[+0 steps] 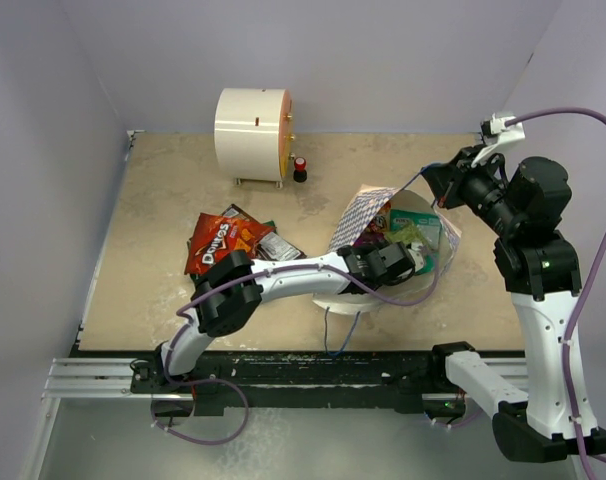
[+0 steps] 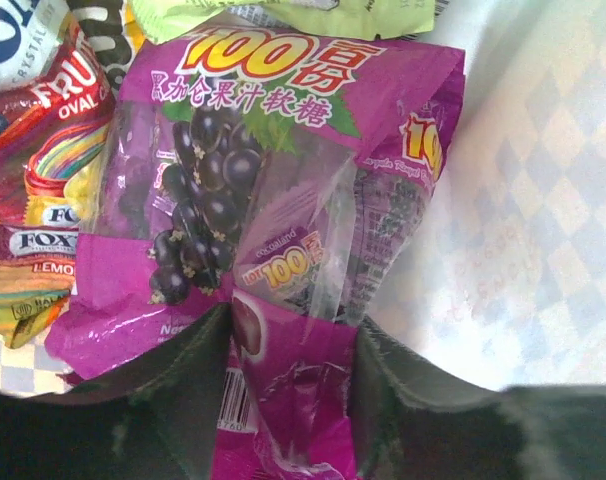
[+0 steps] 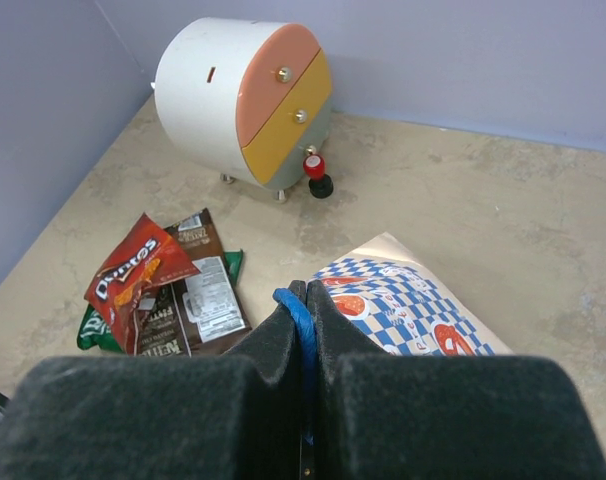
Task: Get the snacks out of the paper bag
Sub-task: Take out the snack from the paper bag.
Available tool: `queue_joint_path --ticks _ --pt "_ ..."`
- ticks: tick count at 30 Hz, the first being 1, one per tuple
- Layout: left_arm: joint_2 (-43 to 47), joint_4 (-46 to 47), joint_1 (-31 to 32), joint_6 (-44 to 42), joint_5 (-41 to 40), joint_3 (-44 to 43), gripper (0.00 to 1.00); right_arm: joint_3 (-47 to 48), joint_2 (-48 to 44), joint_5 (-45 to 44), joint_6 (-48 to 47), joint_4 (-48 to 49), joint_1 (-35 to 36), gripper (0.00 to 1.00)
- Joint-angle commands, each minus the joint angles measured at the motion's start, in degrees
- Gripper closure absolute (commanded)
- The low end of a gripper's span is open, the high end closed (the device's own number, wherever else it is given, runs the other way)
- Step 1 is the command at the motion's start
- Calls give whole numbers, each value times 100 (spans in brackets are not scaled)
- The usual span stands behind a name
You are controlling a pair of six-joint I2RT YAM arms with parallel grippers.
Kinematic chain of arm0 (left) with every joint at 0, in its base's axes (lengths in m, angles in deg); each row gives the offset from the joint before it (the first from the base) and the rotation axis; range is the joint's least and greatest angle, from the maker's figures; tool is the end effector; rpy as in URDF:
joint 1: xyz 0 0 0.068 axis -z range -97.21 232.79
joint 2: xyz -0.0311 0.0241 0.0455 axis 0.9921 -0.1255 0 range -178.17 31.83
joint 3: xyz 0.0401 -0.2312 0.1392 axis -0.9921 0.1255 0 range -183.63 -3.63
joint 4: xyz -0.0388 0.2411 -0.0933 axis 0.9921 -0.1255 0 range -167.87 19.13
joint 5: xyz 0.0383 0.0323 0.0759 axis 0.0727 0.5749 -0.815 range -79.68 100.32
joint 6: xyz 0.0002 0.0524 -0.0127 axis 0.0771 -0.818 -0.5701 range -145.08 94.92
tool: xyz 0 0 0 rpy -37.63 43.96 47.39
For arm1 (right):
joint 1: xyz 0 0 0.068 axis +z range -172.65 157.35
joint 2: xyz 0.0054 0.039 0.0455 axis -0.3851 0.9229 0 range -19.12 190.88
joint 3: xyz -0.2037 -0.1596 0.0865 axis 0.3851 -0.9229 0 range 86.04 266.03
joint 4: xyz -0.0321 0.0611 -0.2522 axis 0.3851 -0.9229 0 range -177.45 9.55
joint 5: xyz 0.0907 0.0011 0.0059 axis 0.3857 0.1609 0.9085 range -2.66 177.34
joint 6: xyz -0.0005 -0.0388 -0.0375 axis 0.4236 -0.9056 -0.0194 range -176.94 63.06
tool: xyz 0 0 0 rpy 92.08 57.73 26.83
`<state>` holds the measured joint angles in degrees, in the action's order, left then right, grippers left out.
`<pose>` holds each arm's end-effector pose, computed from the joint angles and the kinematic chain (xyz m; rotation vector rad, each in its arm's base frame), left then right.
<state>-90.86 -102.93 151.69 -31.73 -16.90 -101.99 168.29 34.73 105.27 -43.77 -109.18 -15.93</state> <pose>0.1839 -0.4317 0.2014 1.3325 2.0061 0.1229 0.1567 0.0294 0.4955 -0.1588 1.5919 0.5170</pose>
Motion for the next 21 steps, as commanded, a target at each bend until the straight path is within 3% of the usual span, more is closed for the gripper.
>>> queue_joint_path --ticks 1,10,14,21 --pt "-80 -492 -132 193 -246 -231 55 195 -199 62 97 673 5 100" --pt "185 -955 -132 379 -181 -638 91 88 -246 87 158 750 5 100" --pt "302 -1349 -137 638 25 -946 100 63 -249 47 142 788 5 100" --pt "609 -2112 -115 1152 238 -1464 100 48 -308 123 185 765 5 100"
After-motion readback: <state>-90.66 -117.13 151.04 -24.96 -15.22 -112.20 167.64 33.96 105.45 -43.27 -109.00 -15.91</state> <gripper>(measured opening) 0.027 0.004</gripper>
